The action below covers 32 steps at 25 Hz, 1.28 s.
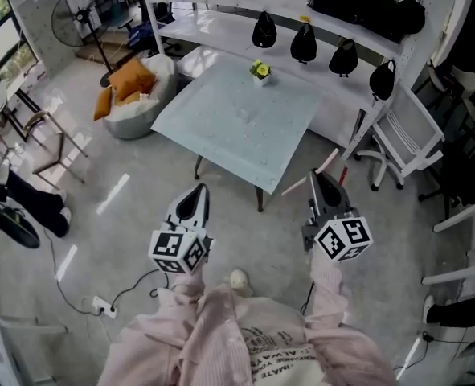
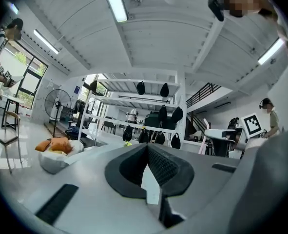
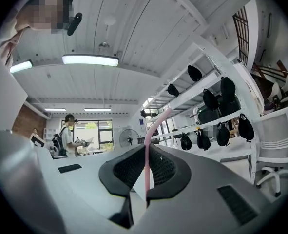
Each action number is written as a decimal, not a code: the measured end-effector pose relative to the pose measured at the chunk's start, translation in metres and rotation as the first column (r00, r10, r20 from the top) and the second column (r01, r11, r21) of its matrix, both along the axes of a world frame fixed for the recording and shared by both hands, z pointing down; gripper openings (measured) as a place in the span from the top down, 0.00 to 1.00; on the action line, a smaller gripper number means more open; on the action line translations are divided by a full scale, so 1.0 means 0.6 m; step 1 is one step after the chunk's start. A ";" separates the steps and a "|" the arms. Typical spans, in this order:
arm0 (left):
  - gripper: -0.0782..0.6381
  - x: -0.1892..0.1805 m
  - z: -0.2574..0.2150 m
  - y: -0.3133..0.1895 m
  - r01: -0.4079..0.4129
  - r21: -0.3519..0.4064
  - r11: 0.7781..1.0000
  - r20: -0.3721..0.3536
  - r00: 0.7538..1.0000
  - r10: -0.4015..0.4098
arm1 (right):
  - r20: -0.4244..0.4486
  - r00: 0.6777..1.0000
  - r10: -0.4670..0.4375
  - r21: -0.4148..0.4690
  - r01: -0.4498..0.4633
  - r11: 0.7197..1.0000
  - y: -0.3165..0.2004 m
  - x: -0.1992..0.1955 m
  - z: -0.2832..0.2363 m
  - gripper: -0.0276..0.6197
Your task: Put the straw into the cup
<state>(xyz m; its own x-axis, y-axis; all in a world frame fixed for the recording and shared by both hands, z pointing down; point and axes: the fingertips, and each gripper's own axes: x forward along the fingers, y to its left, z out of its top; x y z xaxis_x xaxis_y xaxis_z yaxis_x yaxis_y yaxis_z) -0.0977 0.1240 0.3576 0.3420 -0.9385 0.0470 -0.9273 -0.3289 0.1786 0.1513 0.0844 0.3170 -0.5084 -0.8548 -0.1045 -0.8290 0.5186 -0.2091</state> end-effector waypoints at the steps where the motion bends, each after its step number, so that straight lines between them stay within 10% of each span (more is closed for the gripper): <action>1: 0.89 -0.006 0.001 -0.016 -0.003 0.001 1.000 -0.002 1.000 0.003 | -0.003 1.000 0.004 0.001 -0.004 1.000 -0.014 -0.006 -0.001 0.93; 32: 0.89 -0.115 0.083 -0.355 0.016 -0.096 0.995 -0.011 1.000 -0.017 | 0.047 0.998 0.039 -0.092 -0.035 0.995 -0.403 -0.103 0.081 0.93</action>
<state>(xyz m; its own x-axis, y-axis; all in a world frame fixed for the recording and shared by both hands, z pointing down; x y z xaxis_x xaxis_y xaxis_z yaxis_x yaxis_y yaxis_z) -0.1669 -0.0890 0.4073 0.3276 -0.9354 0.1332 -0.9302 -0.2946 0.2190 0.0892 -0.1572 0.3655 -0.4724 -0.8800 -0.0496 -0.8349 0.4648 -0.2949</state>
